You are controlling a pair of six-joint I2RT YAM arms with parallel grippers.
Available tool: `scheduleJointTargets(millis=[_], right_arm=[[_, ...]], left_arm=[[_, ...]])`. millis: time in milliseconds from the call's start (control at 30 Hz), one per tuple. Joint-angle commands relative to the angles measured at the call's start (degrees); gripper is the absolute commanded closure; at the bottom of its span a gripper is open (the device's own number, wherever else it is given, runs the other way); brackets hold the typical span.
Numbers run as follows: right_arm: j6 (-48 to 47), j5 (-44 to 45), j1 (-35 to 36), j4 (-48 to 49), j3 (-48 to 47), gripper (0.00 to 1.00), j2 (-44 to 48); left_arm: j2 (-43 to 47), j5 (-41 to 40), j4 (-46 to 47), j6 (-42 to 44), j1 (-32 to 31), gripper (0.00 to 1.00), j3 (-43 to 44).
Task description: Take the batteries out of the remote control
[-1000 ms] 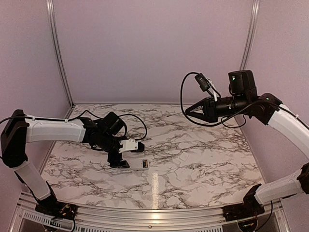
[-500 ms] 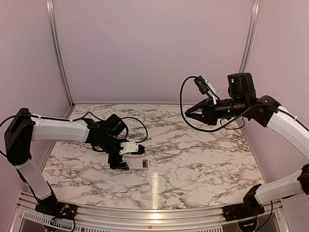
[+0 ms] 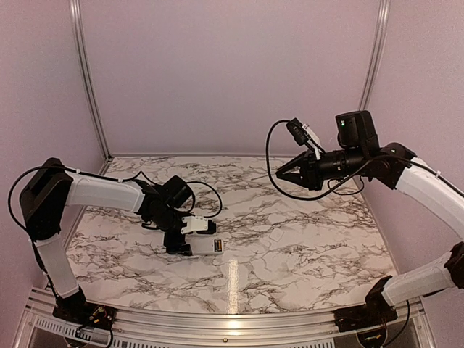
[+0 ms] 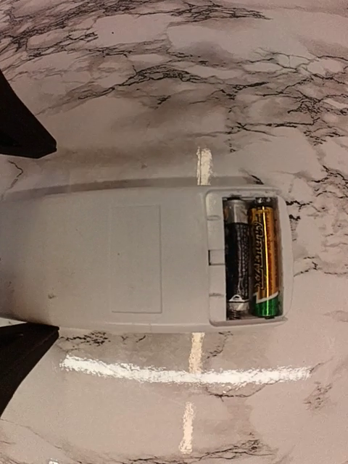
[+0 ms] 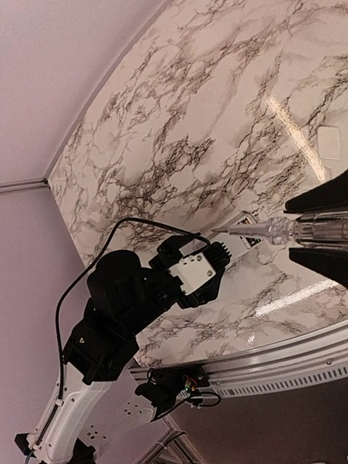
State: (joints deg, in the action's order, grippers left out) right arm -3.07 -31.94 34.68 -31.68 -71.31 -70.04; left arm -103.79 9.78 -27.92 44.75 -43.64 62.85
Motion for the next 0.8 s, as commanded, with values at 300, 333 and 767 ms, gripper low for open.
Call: scheduleJointTargets(millis=[300, 333, 767], right_arm=[[-1.7, 0.7, 0.5, -1.6, -2.1, 1.00, -3.0], [-1.7, 0.6, 0.5, -1.7, -2.3, 1.00, -3.2], [-2.1, 1.0, 0.5, -2.6, -2.2, 1.00, -4.3]], left_arm=[[-2.6, 3.6, 0.1, 2.3, 0.7, 0.27, 0.3], [-2.7, 4.1, 0.1, 2.2, 0.7, 0.29, 0.4], [-1.3, 5.0, 2.2, -1.2, 0.3, 0.46, 0.4]])
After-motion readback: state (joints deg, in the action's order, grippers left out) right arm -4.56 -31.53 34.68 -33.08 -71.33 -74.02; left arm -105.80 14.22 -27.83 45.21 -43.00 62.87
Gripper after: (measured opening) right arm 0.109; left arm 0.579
